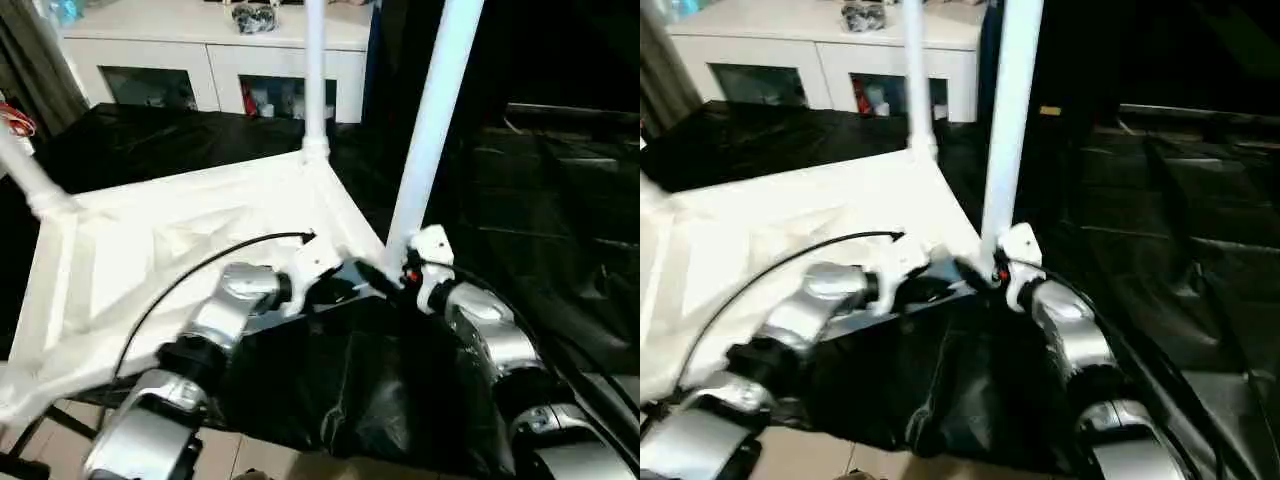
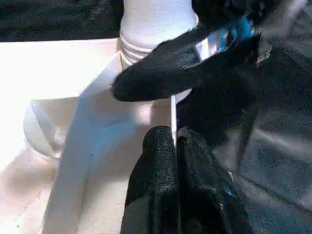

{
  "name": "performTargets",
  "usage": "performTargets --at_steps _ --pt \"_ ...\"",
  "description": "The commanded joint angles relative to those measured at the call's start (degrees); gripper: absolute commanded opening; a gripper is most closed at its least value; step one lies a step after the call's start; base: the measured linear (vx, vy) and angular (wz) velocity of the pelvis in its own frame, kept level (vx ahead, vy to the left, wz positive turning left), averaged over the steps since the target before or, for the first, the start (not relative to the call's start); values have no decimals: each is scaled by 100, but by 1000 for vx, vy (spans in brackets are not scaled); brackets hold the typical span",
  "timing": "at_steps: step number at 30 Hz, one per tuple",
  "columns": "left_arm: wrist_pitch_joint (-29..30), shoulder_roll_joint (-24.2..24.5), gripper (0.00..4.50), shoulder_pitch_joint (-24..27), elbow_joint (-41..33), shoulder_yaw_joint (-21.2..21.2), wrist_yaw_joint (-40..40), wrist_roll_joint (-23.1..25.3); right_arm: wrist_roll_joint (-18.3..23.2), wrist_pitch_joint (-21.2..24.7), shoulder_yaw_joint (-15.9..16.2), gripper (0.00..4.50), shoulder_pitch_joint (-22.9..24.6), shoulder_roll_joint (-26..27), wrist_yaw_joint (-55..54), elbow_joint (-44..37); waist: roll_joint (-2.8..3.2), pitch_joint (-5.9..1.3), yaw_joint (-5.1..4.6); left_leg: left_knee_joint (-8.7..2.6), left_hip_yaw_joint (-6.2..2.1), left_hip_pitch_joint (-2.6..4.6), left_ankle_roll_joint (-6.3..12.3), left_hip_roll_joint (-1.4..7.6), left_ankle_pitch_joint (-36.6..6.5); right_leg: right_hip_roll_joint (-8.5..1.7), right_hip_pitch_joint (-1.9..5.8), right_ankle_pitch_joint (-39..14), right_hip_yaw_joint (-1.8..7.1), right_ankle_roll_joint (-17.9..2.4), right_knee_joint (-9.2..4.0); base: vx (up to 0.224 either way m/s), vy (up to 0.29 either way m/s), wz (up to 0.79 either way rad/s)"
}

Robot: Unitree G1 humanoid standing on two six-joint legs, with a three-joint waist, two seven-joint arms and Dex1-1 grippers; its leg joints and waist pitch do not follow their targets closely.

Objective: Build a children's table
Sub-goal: Rotate leg to tighten

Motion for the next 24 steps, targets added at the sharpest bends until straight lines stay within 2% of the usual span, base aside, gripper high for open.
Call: performTargets --at_steps 1,5,7,8,11,13,17,20,24 --pt "-319 -32 0 20 -280 -160 -600 -295 -165 98 416 402 243 -103 685 24 -81 -318 25 -346 -146 -17 541 349 -1175 -433 241 -1363 322 -1213 -435 0 0 0" --pt "-317 228 0 35 -319 -209 -1124 -357 62 176 561 402 397 -349 1616 -354 -74 -335 38 -329 -141 -19 646 369 -1057 -419 246 -959 316 -1384 -377 0 0 0" --pt "-303 255 0 35 -324 -209 -1197 -380 94 184 564 387 410 -374 1734 -386 -72 -325 41 -336 -141 -13 641 374 -1091 -427 239 -984 315 -1426 -382 0 0 0" --pt "-278 331 0 24 -324 -203 -1398 -438 149 205 618 387 427 -469 2035 -446 -73 -320 44 -341 -140 -5 622 376 -1127 -427 234 -1054 315 -1420 -392 0 0 0" --pt "-270 402 0 -17 -266 -190 -1552 -453 209 347 732 350 449 -610 2491 -558 -83 -299 70 -361 -141 20 511 376 -1333 -430 228 -1457 321 -1349 -436 0 0 0" --pt "-292 420 0 -28 -243 -199 -1590 -462 235 411 757 338 468 -650 2645 -621 -86 -300 90 -364 -142 26 483 387 -1361 -439 223 -1523 332 -1331 -436 0 0 0" --pt "-235 432 0 -19 -260 -214 -1691 -490 248 512 832 308 504 -713 2878 -723 -110 -315 120 -363 -147 22 455 391 -1237 -445 230 -1365 332 -1329 -414 0 0 0" --pt "-241 429 0 7 -270 -227 -1692 -476 229 540 872 285 533 -727 2955 -764 -105 -320 129 -353 -144 12 490 388 -1140 -445 233 -1218 330 -1364 -398 0 0 0" --pt "-240 378 0 46 -279 -219 -1608 -469 241 640 887 271 582 -674 2931 -806 -116 -308 135 -354 -143 10 479 382 -1183 -454 231 -1364 329 -1341 -416 0 0 0"
